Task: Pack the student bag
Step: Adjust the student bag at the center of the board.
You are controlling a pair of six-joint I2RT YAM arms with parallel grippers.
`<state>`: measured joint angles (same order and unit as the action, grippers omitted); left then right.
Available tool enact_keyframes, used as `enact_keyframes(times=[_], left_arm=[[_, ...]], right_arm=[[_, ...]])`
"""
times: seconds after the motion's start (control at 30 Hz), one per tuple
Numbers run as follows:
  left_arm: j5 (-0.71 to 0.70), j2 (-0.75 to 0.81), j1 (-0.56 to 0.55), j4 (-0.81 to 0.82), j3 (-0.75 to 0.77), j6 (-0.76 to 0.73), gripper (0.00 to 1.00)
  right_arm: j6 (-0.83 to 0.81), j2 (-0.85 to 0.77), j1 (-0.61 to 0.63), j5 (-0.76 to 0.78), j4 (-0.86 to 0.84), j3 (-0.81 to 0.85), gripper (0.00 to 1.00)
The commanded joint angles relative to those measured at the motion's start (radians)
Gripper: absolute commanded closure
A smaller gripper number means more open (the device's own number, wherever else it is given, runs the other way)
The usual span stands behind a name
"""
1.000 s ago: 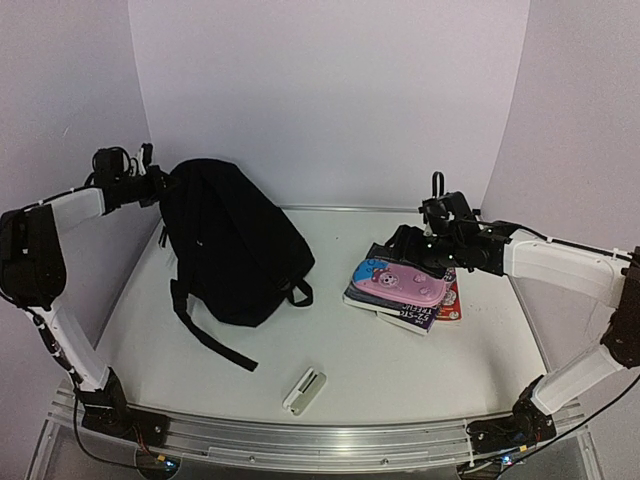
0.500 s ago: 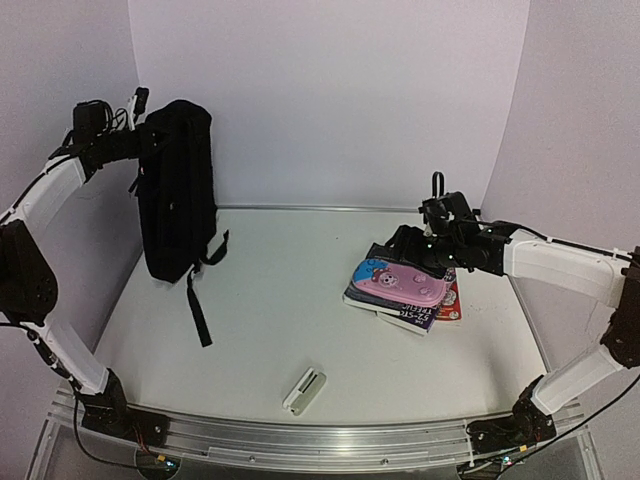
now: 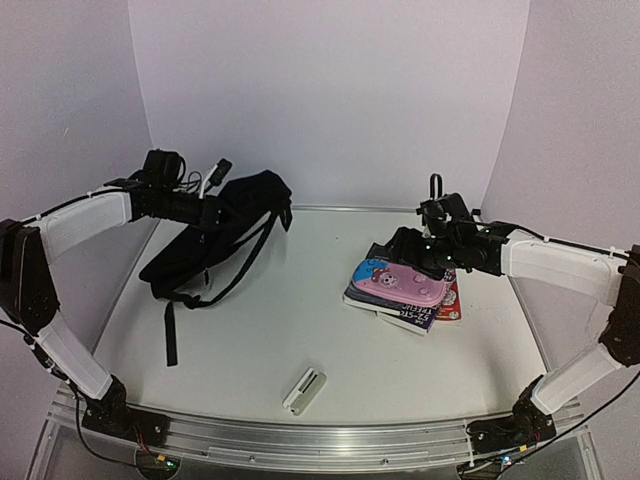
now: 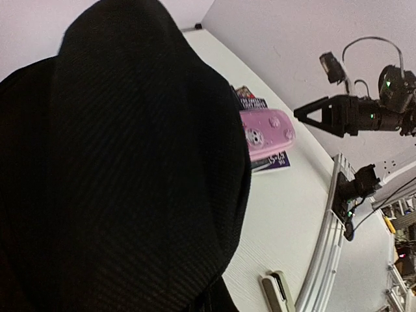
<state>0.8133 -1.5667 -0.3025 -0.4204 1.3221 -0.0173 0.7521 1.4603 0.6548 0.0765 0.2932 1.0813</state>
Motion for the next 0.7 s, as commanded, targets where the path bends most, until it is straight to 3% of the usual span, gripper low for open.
enact_keyframes(times=[0.0,0.17,0.3,0.43,0.57,0.67], left_arm=[[0.047,0.068,-0.082,0.019,-0.11,0.101,0.9],[0.109,0.15,-0.106,0.156,-0.283,0.288,0.52],[0.096,0.235,-0.105,0.245,-0.334,0.439,0.34],[-0.046,0.255,-0.06,0.174,-0.321,0.525,0.25],[-0.087,0.242,0.108,0.21,-0.417,0.67,0.25],[-0.205,0.268,0.165,0.198,-0.495,0.727,0.26]], right_arm=[[0.003,0.018,-0.006,0.003,-0.004,0.02,0.21],[-0.017,0.014,-0.005,0.006,-0.004,0.015,0.22],[-0.066,-0.024,0.002,0.004,-0.007,0.015,0.21],[-0.11,-0.035,0.018,-0.036,-0.015,0.032,0.19],[-0.121,0.015,0.089,-0.057,-0.039,0.058,0.17],[-0.104,0.091,0.178,-0.048,-0.064,0.102,0.2]])
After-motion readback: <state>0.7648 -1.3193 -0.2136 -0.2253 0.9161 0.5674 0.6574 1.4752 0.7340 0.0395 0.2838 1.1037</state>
